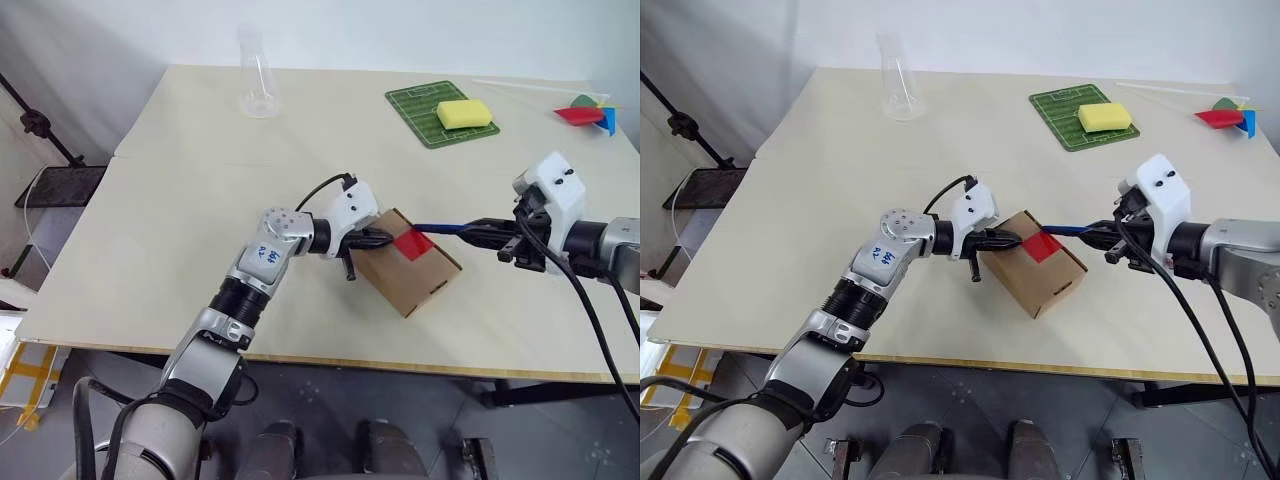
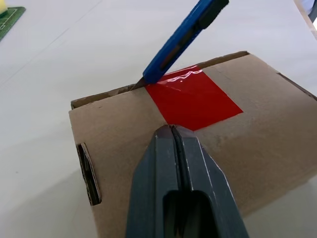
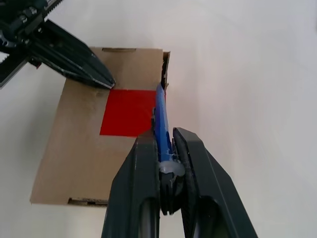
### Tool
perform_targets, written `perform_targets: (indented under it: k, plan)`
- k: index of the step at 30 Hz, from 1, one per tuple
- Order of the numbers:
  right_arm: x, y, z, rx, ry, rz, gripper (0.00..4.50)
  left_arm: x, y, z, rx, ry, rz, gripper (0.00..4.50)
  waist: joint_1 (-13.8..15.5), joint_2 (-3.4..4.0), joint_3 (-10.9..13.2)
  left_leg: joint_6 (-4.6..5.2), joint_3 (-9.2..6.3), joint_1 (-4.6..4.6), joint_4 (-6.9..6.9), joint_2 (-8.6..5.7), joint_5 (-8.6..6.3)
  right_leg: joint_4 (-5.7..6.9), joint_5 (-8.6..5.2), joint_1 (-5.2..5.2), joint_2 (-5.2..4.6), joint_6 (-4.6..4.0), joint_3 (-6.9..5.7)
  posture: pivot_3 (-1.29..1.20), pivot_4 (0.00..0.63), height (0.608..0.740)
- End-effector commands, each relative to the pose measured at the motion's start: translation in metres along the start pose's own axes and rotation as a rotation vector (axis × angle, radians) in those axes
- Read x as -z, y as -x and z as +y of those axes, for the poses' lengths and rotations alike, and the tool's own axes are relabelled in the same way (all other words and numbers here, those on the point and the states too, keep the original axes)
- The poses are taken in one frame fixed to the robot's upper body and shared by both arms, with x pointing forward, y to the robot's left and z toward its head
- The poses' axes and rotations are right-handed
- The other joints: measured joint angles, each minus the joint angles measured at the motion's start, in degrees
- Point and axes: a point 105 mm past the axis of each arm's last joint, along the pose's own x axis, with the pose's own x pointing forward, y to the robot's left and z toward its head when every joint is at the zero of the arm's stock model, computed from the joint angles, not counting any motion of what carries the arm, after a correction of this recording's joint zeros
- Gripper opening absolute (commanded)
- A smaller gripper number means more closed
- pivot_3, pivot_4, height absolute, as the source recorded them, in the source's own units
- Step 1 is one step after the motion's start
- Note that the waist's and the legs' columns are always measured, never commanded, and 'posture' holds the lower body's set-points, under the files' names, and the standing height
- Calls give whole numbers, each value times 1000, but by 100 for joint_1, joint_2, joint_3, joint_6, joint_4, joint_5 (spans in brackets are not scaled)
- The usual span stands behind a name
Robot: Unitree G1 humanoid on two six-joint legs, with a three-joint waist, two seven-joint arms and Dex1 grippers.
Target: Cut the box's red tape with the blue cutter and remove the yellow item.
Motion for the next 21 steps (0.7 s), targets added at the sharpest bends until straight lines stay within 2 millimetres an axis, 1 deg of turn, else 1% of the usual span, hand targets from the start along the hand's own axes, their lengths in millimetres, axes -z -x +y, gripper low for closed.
perform_targets:
  k: [1, 5, 10, 13, 14, 15, 18, 21]
  plan:
    - [-11, 7, 2, -39, -8, 22, 154, 22, -5, -11, 48, -30, 134, 0, 1, 1, -1, 0, 0, 0, 0, -2, 0, 0, 0, 0, -2, 0, 1, 0, 150, 740]
    - [-6, 8, 2, -53, -14, 163, 154, 33, -9, -17, 62, -33, 189, 0, 6, 6, -4, 0, -4, 1, 6, -2, 0, 3, 0, 2, -10, 0, 15, 0, 150, 740]
    - [-15, 7, 6, -116, -82, 198, 154, 44, -13, -22, 70, -27, 239, 0, 30, 3, -7, 1, -21, 2, 7, -13, -1, -1, 0, 12, -27, 0, 13, 0, 150, 740]
    - [-15, 6, 8, -139, -99, 260, 154, 51, -16, -28, 92, -14, 263, 0, 40, 4, -10, 2, -23, 3, 7, -18, -1, 2, 0, 12, -32, 0, 12, 0, 150, 740]
    - [-10, 6, 7, -131, -98, 318, 154, 52, -17, -30, 98, -8, 265, 0, 45, 5, -12, 2, -24, 4, 7, -20, -1, 2, 0, 13, -33, 0, 11, 0, 150, 740]
    - [-10, 6, 8, -141, -104, 336, 154, 53, -18, -32, 106, -6, 267, 0, 49, 7, -14, 2, -26, 4, 6, -20, -2, 2, 0, 13, -33, 0, 9, 0, 150, 740]
    - [-12, 2, 4, -145, -108, 348, 154, 53, -20, -33, 109, -5, 265, 0, 75, -8, -34, 4, -31, 6, 4, -24, -2, -1, 0, 18, -36, 0, 4, 0, 150, 740]
    - [-16, -3, -5, -120, -137, 360, 154, 52, -24, -36, 111, -7, 259, 0, 79, -12, -44, 7, -33, 9, 3, -28, -4, -2, 0, 22, -39, 0, 3, 0, 150, 740]
